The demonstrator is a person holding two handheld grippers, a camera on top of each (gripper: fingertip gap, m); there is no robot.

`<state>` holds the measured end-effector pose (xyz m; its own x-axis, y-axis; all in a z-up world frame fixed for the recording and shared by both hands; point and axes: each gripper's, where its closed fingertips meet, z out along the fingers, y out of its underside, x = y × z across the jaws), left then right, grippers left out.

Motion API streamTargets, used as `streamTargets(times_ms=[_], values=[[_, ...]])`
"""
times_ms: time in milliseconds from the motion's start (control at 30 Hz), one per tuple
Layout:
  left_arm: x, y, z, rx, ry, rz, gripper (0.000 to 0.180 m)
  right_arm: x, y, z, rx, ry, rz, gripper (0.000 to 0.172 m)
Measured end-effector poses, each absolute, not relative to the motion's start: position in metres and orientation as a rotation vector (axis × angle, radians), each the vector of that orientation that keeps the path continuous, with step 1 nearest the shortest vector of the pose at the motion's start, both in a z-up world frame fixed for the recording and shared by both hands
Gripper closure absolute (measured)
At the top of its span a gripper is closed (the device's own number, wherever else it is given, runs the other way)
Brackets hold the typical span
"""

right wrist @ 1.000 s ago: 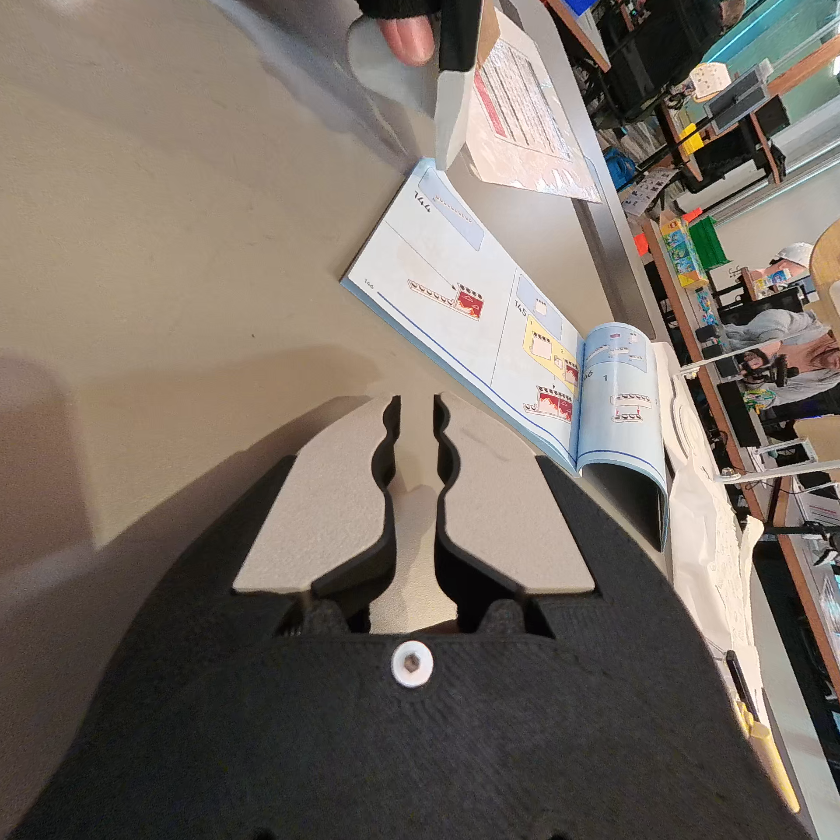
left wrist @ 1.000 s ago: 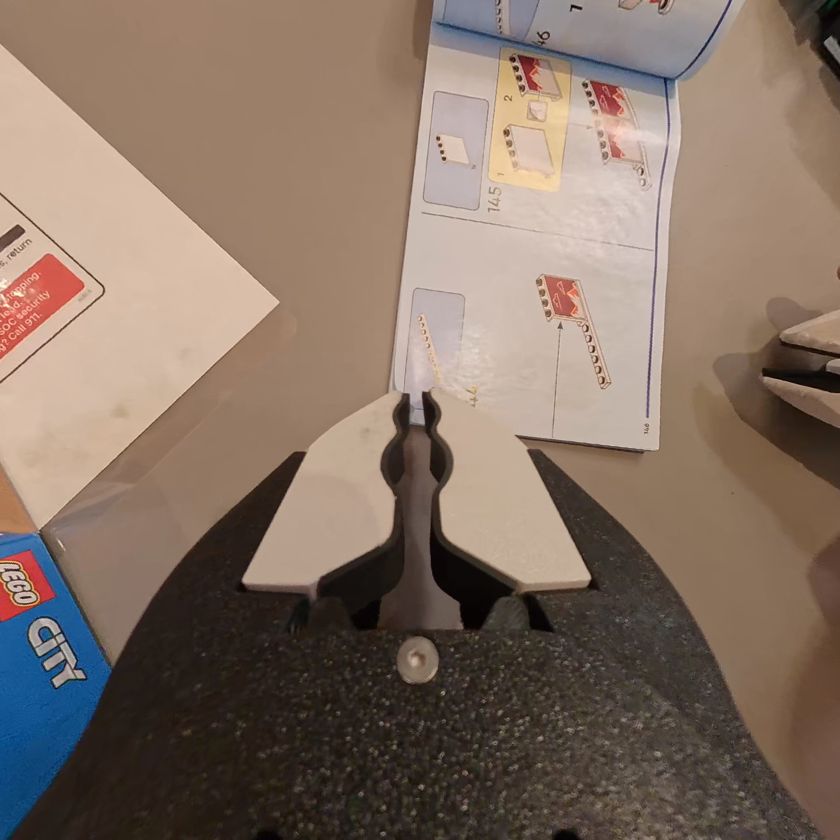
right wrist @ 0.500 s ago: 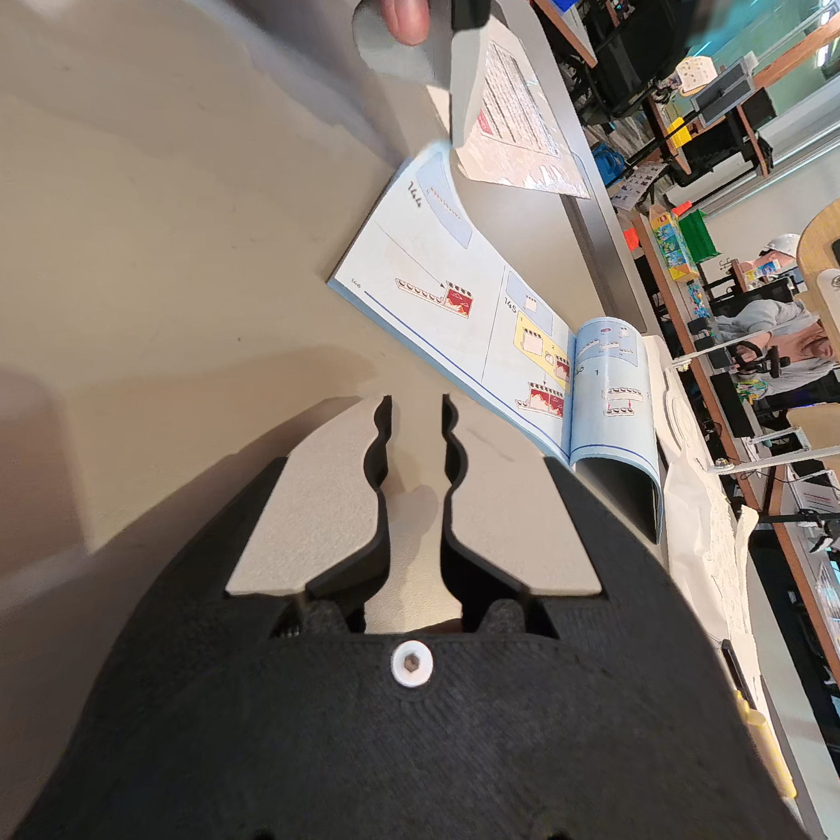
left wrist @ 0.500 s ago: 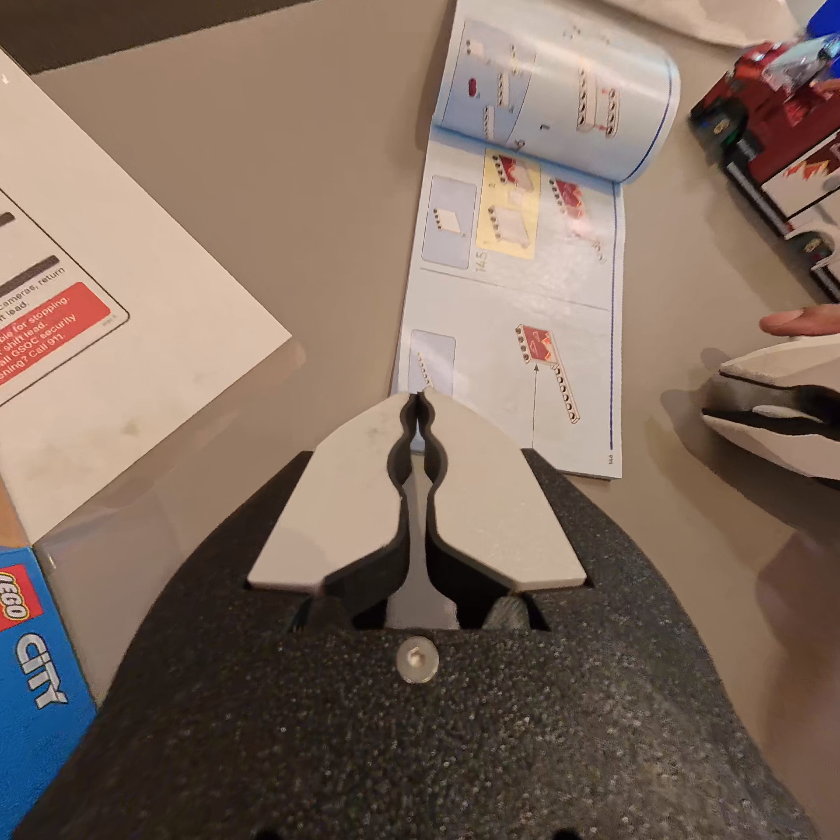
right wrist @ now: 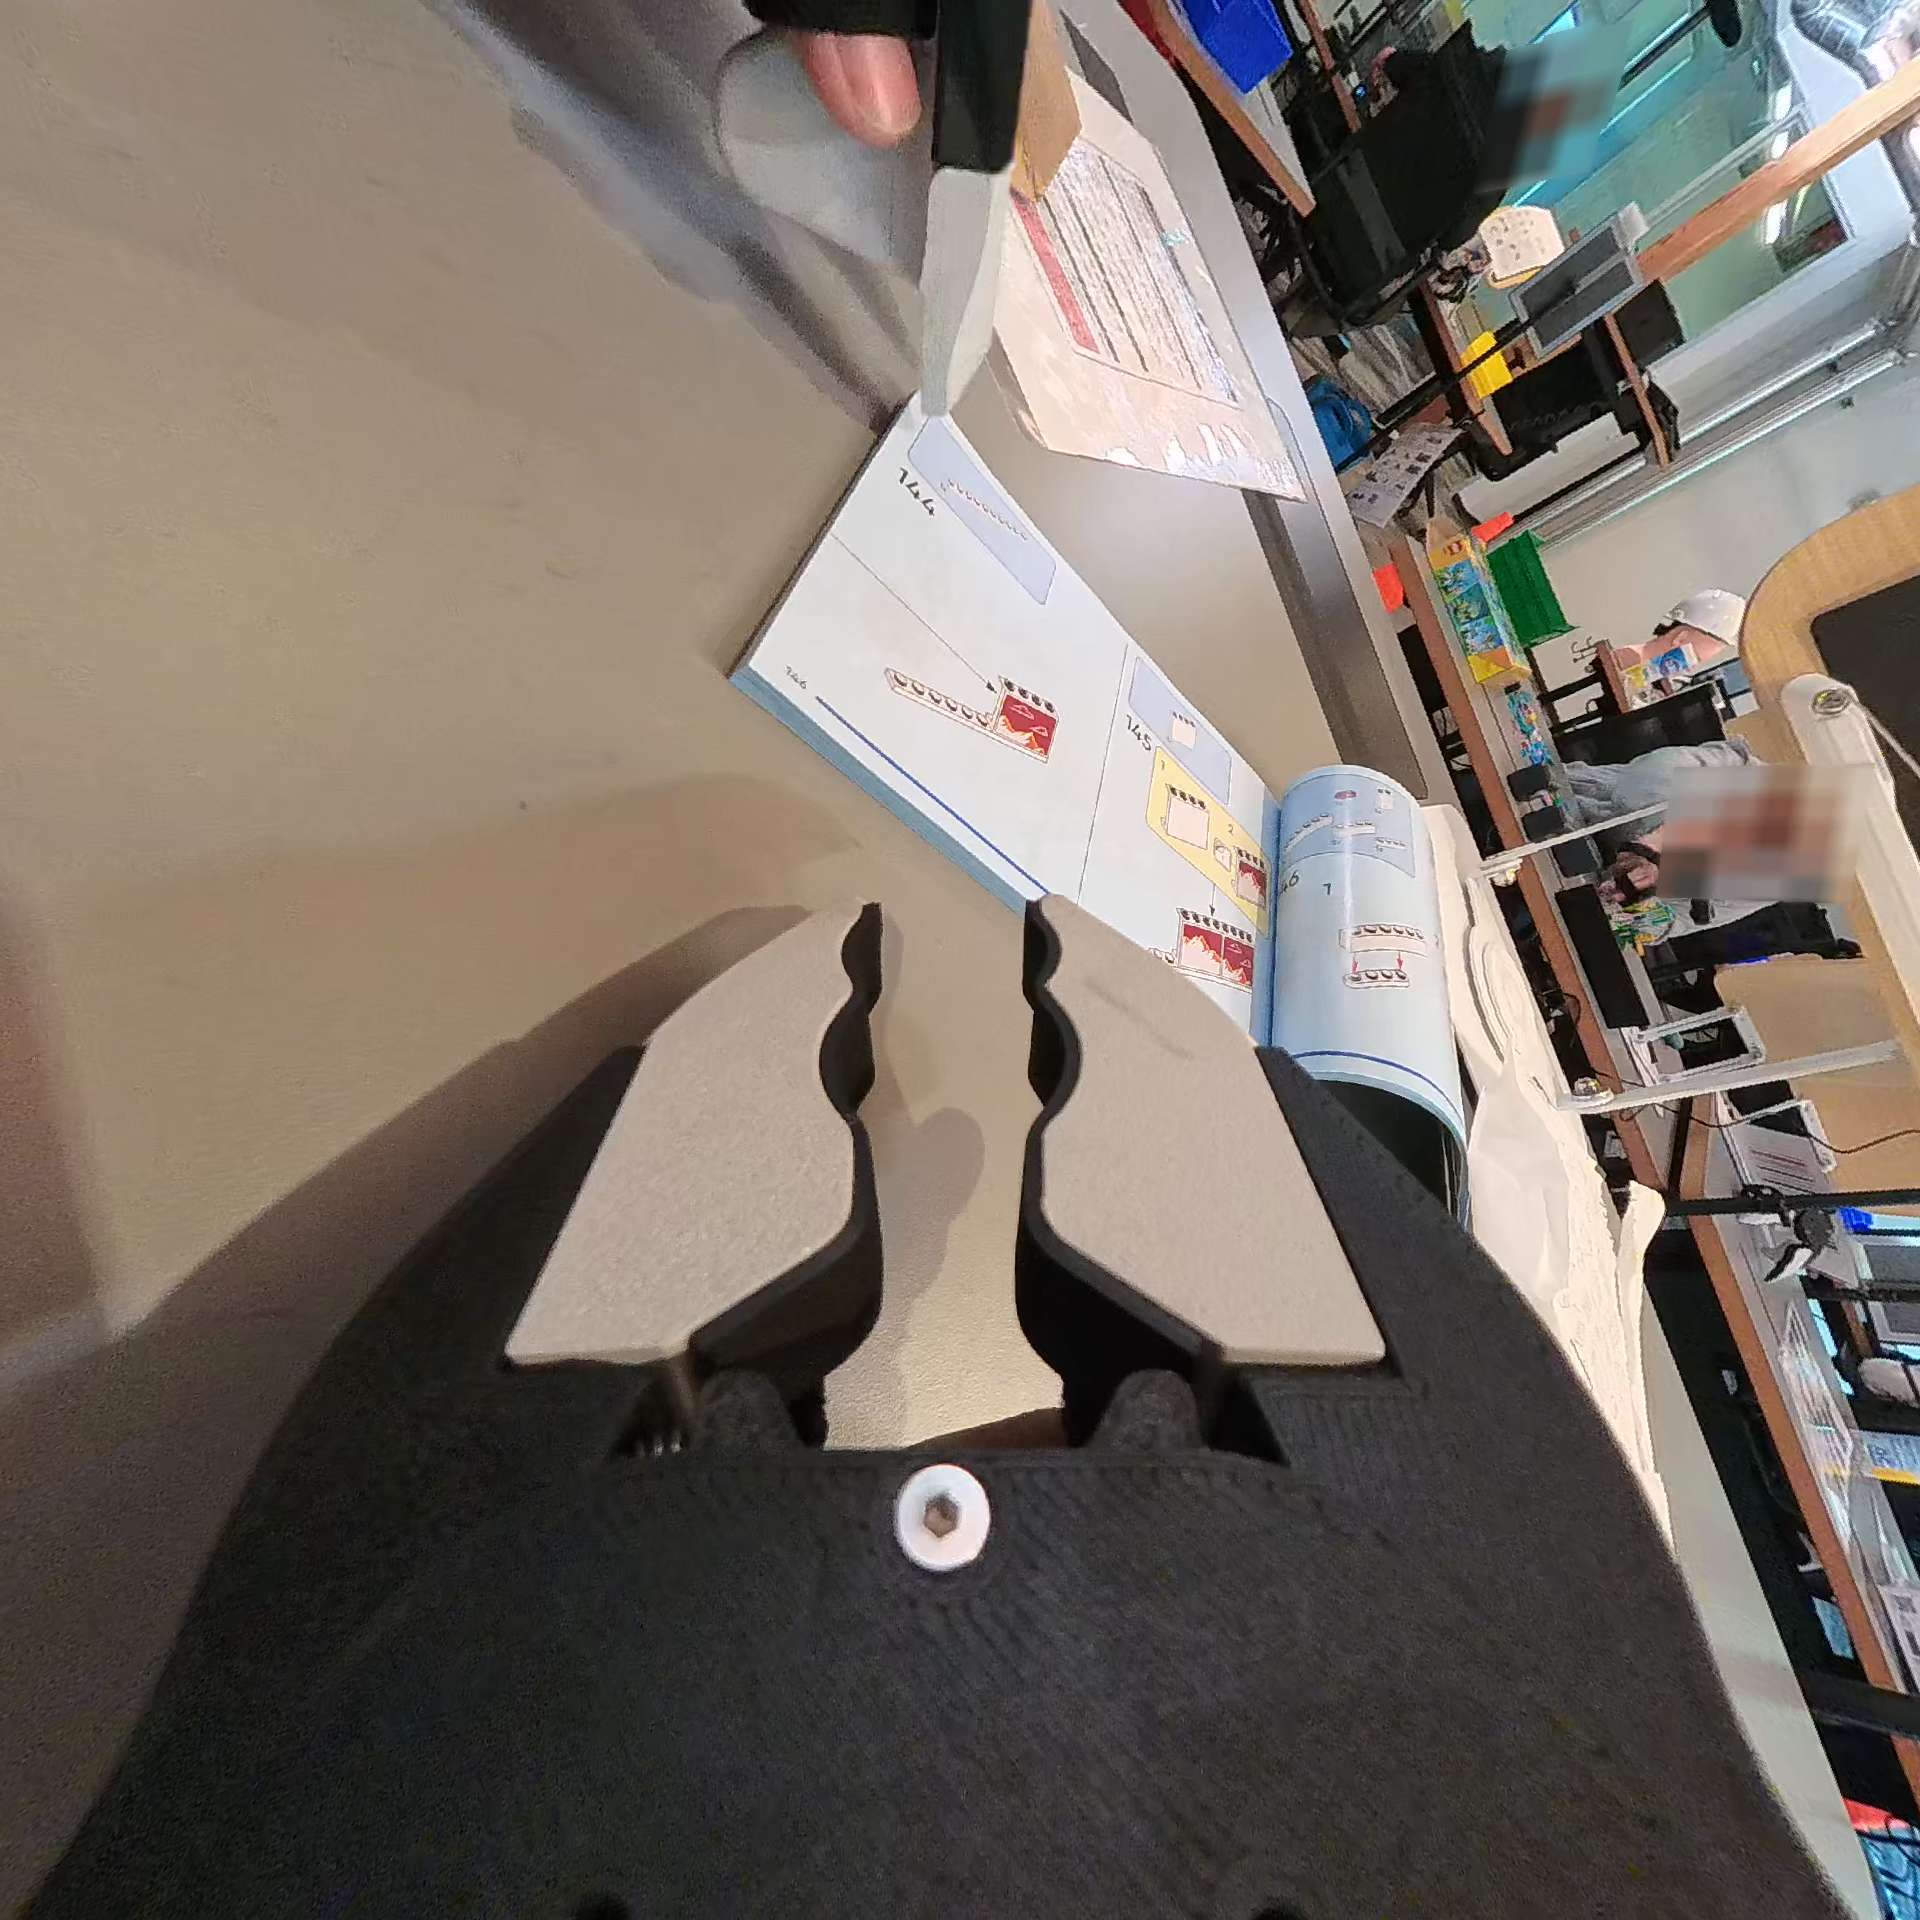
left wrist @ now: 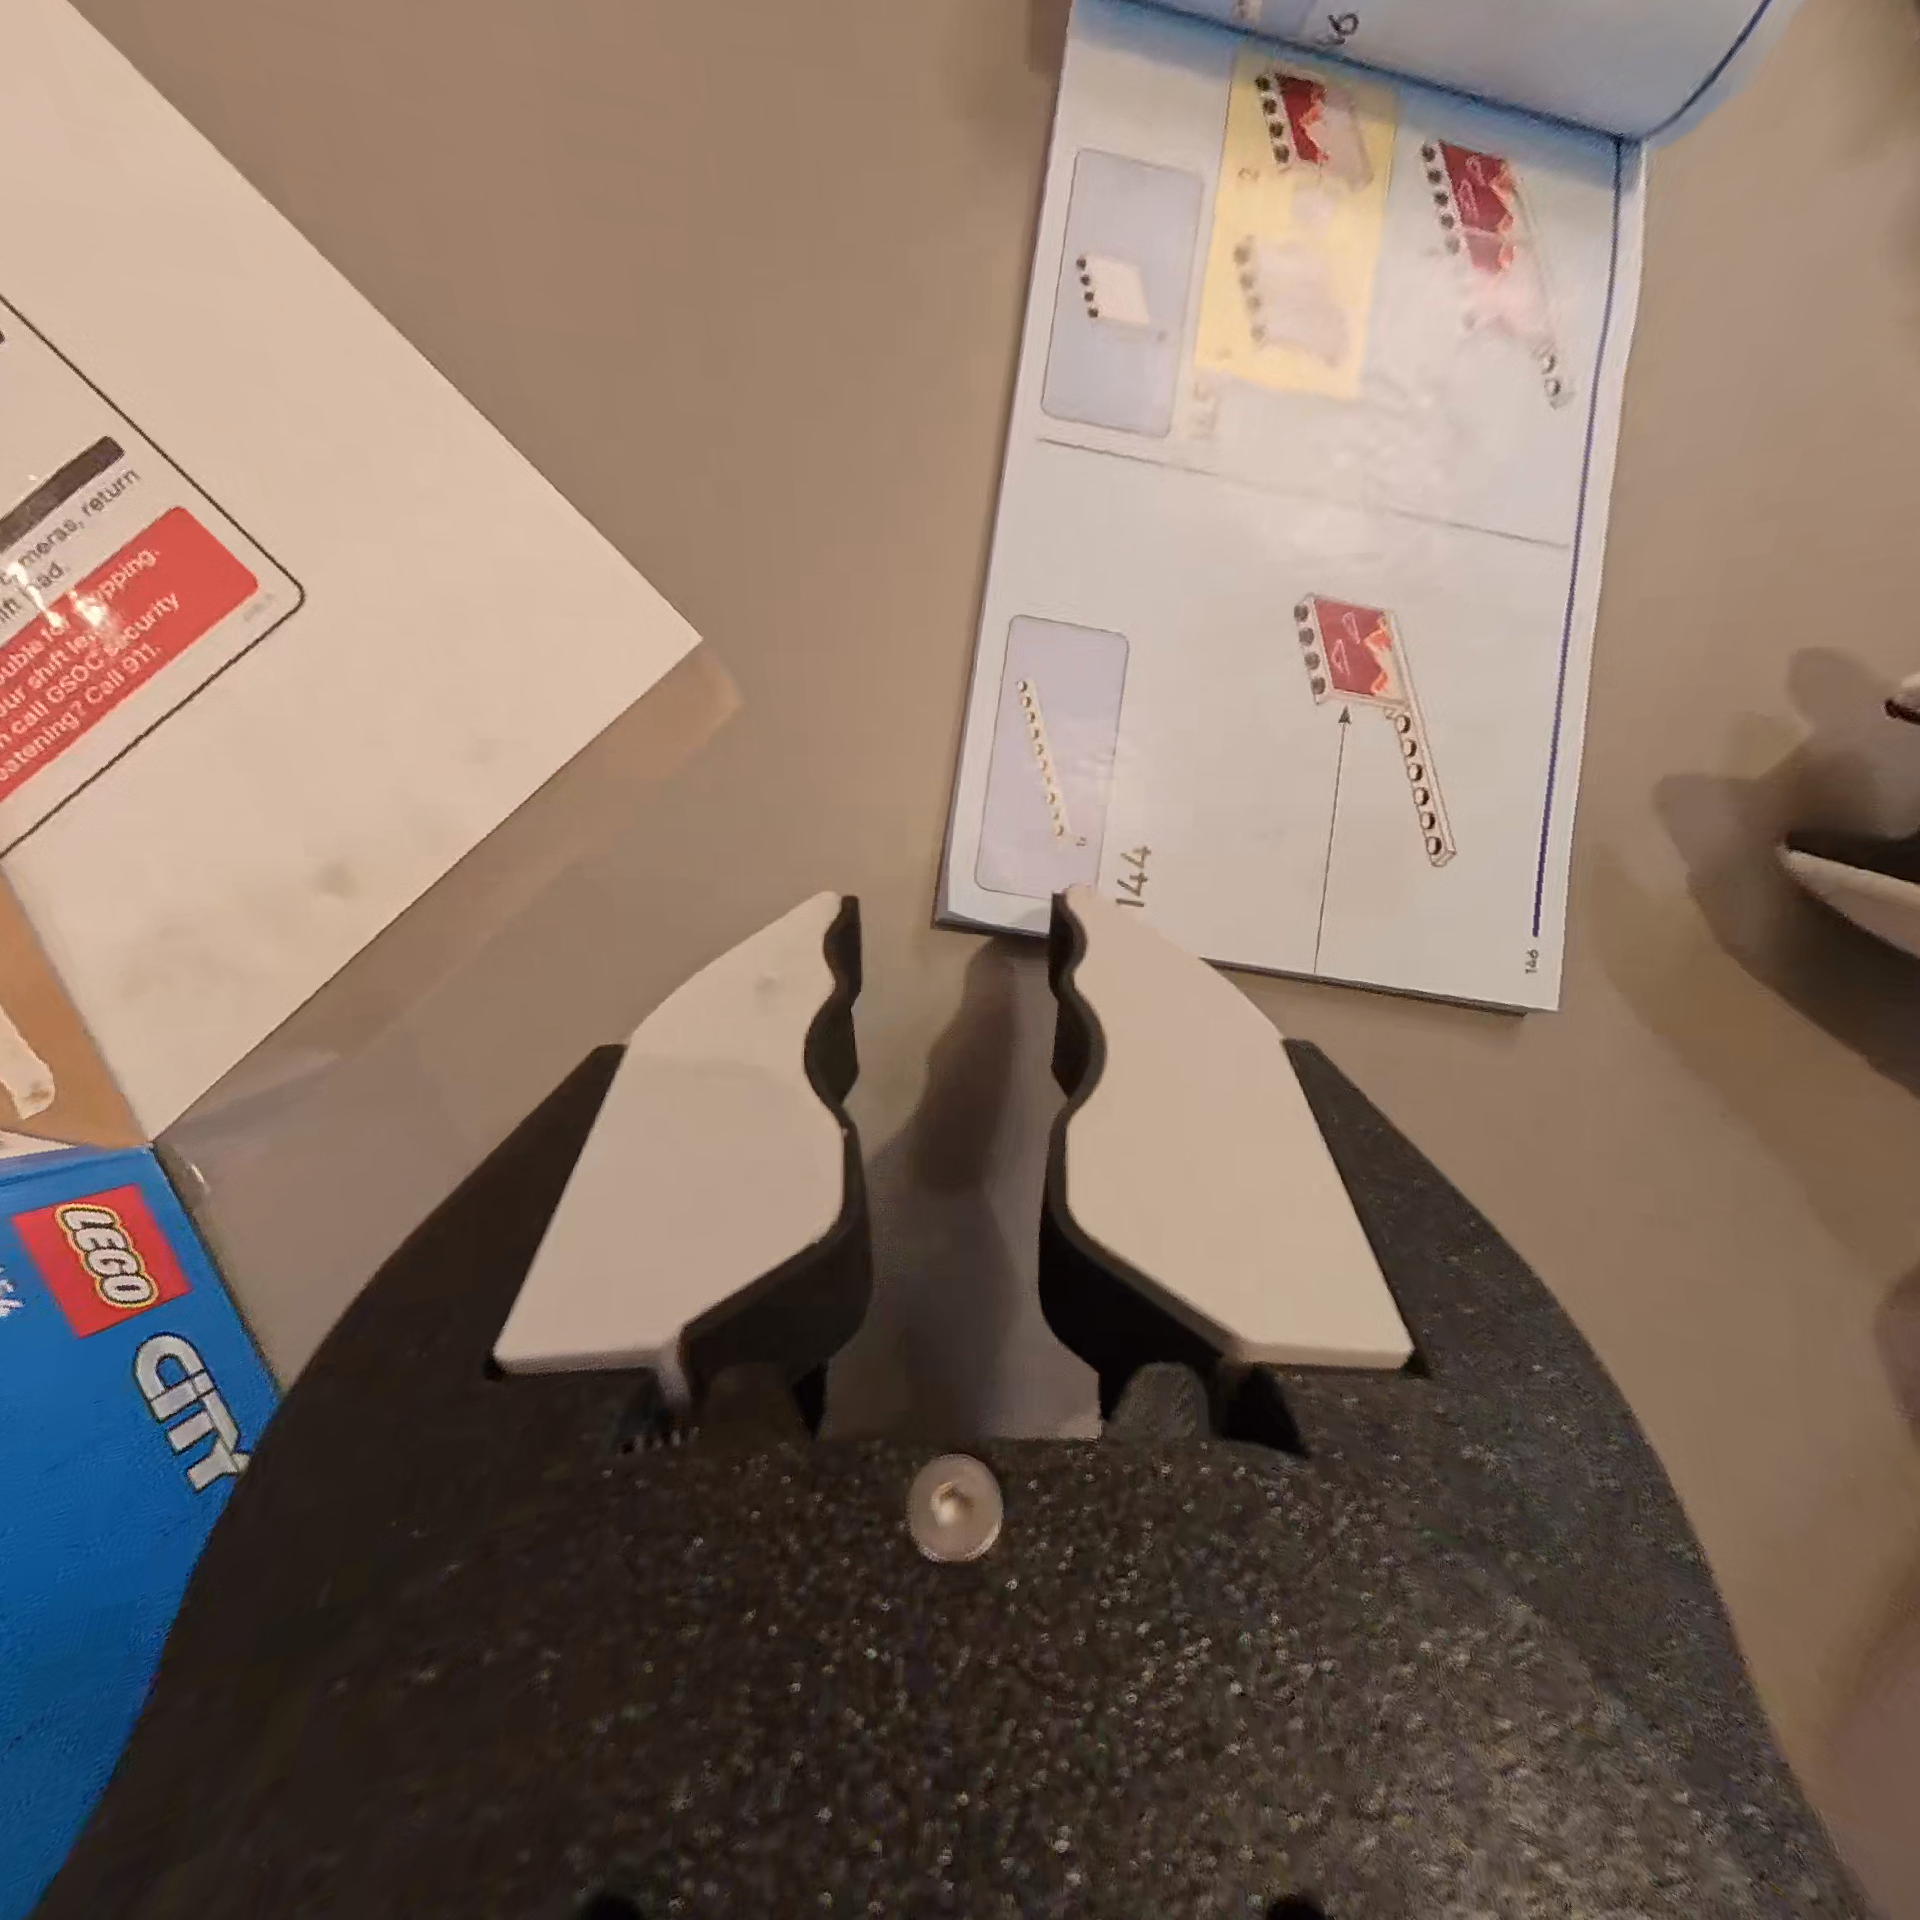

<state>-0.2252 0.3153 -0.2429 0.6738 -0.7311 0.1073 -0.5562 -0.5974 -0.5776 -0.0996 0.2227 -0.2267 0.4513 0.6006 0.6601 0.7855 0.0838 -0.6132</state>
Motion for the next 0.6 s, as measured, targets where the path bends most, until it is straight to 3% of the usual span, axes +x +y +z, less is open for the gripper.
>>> streamTargets(times_ms=[600], values=[[-0.2146, 0.3042, -0.2430, -2.352, 1.119, -0.434, 0.146, -0.1011, 0.2213, -0.2271, -1.594, -1.247, -0.221, 0.149]])
